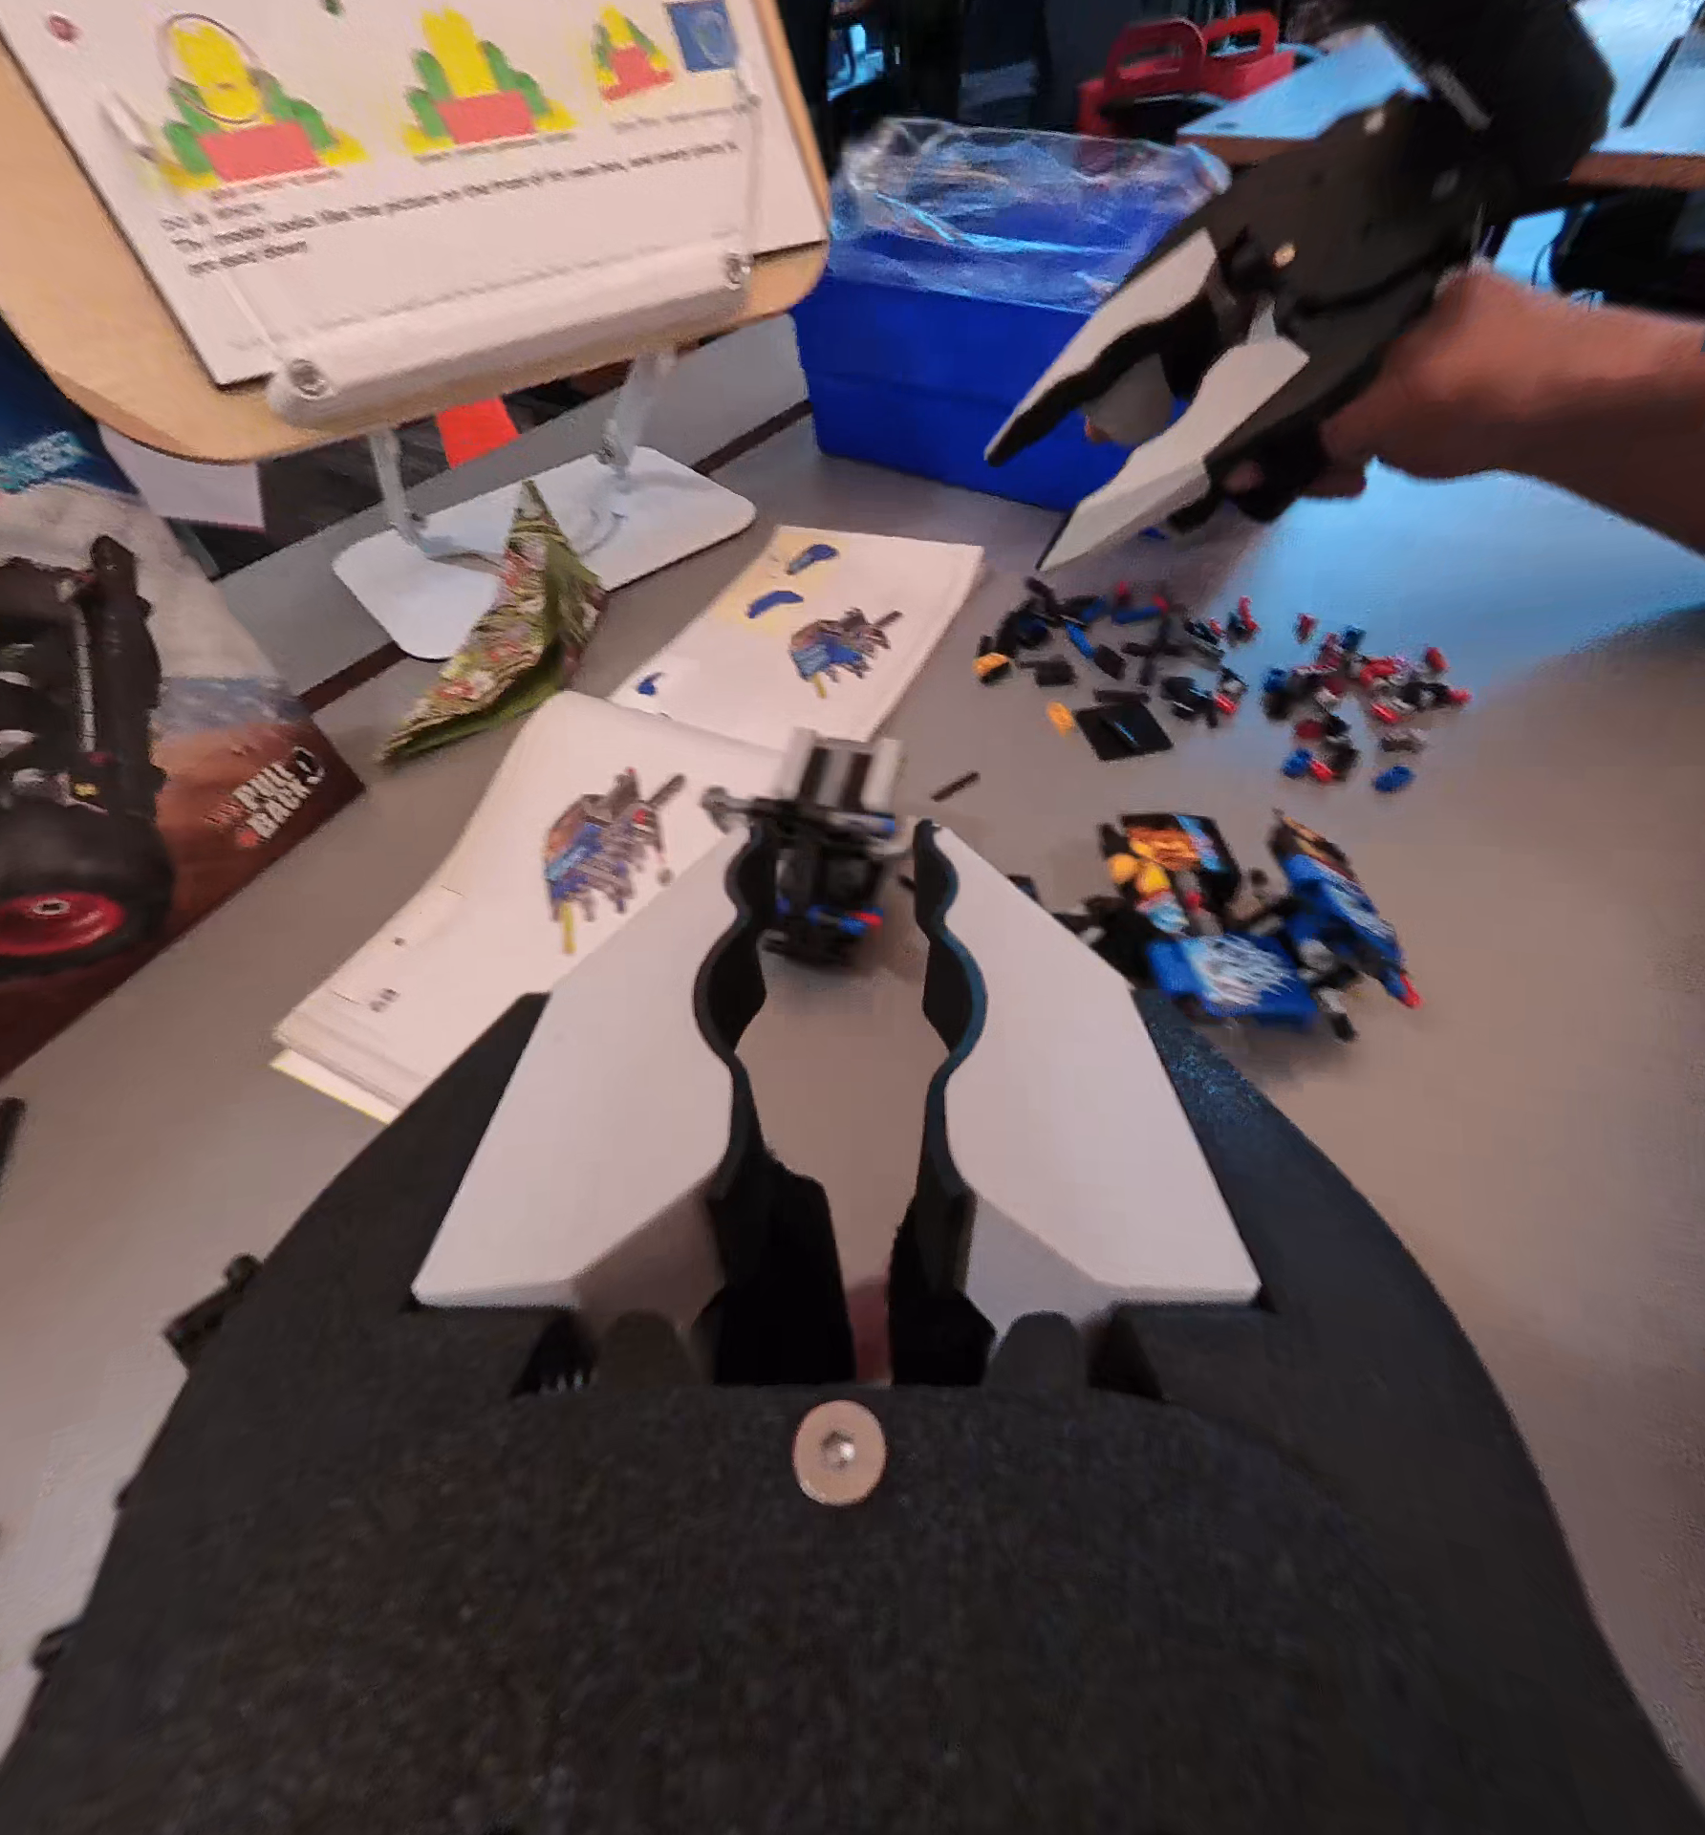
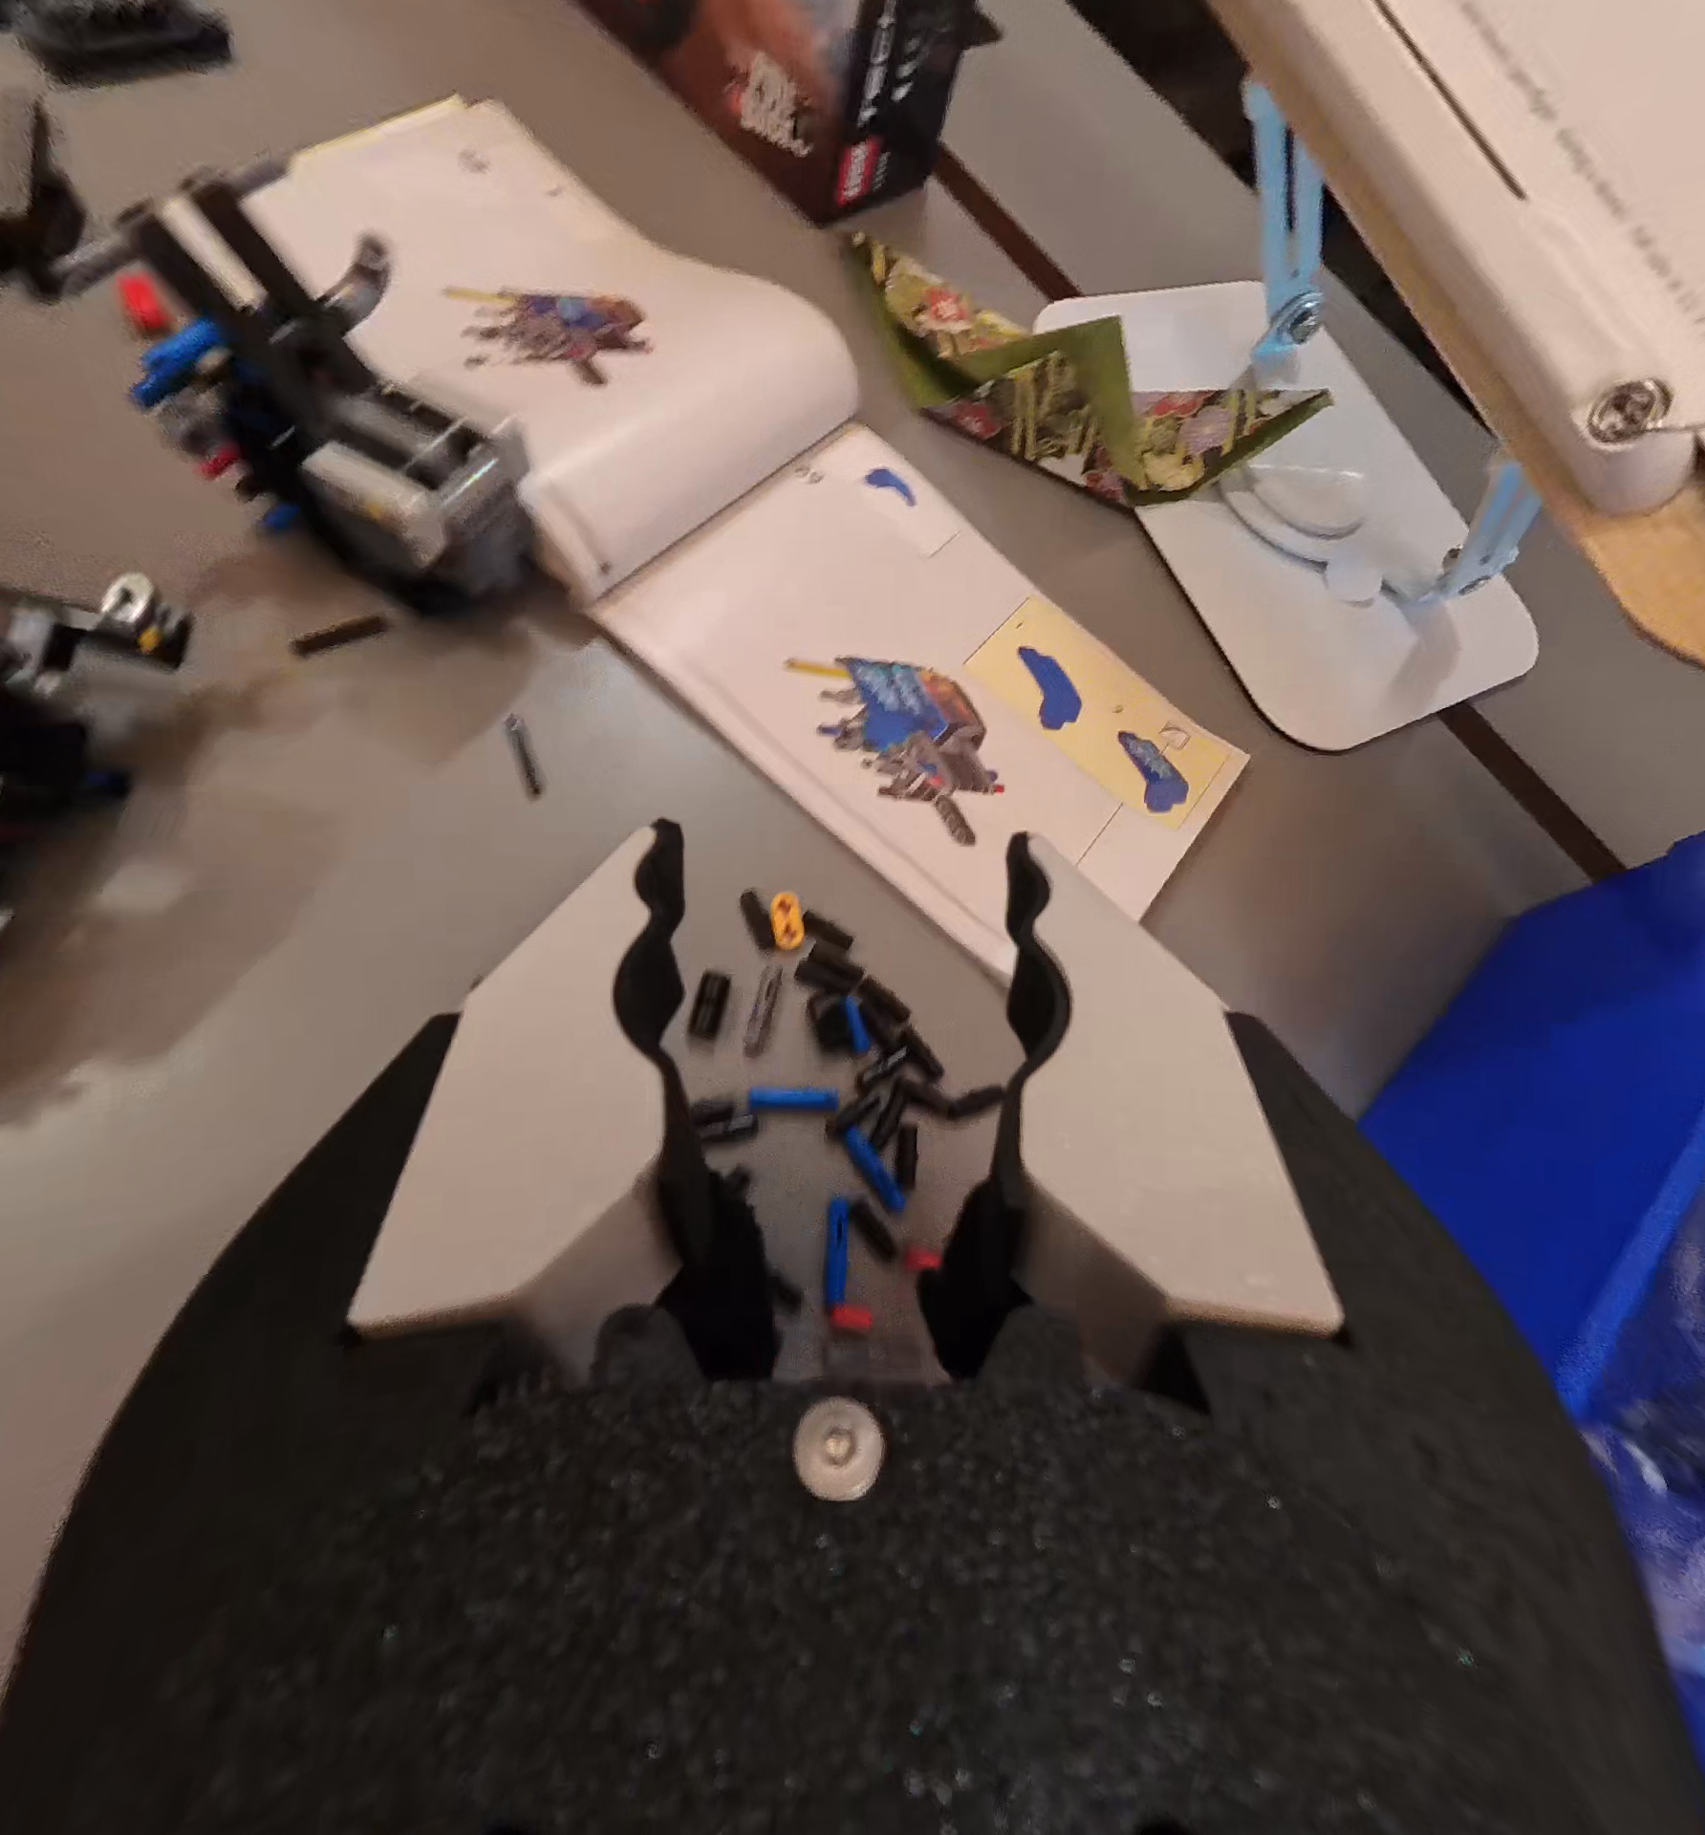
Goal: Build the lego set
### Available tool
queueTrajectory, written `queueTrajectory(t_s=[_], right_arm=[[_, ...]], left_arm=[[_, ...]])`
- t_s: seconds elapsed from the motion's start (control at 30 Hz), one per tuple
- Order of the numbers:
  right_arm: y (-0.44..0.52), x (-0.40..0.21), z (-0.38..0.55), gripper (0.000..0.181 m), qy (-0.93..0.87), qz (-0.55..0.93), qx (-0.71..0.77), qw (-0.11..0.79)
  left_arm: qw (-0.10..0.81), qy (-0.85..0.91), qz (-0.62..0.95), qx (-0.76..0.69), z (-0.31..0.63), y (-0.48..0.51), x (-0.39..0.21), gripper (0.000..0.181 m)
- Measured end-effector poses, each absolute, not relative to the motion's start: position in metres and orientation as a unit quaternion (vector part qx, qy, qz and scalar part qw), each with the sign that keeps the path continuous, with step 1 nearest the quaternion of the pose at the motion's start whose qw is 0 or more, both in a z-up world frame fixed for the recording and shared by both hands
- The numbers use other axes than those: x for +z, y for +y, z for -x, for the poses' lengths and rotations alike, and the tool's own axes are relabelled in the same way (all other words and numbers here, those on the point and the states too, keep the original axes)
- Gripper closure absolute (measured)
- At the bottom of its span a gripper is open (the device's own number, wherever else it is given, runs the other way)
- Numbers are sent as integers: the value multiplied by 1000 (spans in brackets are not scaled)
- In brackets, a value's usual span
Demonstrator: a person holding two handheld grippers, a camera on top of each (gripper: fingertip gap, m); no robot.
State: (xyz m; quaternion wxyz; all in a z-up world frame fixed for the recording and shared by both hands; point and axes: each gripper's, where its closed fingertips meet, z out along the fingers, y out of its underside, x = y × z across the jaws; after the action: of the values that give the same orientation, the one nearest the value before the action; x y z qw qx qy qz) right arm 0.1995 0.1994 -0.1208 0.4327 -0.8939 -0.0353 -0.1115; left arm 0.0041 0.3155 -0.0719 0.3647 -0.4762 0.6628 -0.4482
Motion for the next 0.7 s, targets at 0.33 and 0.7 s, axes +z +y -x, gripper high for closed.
queueTrajectory(t_s=[0.33, 0.7], right_arm=[[191, -156, -234, 123, 55, 888, -143, 433], [186, -153, -229, 120, 72, 893, -103, 432]], left_arm=[[353, 673, 446, -473, -31, 323, -106, 163], [278, 731, 435, -447, -62, 287, -58, 163]])
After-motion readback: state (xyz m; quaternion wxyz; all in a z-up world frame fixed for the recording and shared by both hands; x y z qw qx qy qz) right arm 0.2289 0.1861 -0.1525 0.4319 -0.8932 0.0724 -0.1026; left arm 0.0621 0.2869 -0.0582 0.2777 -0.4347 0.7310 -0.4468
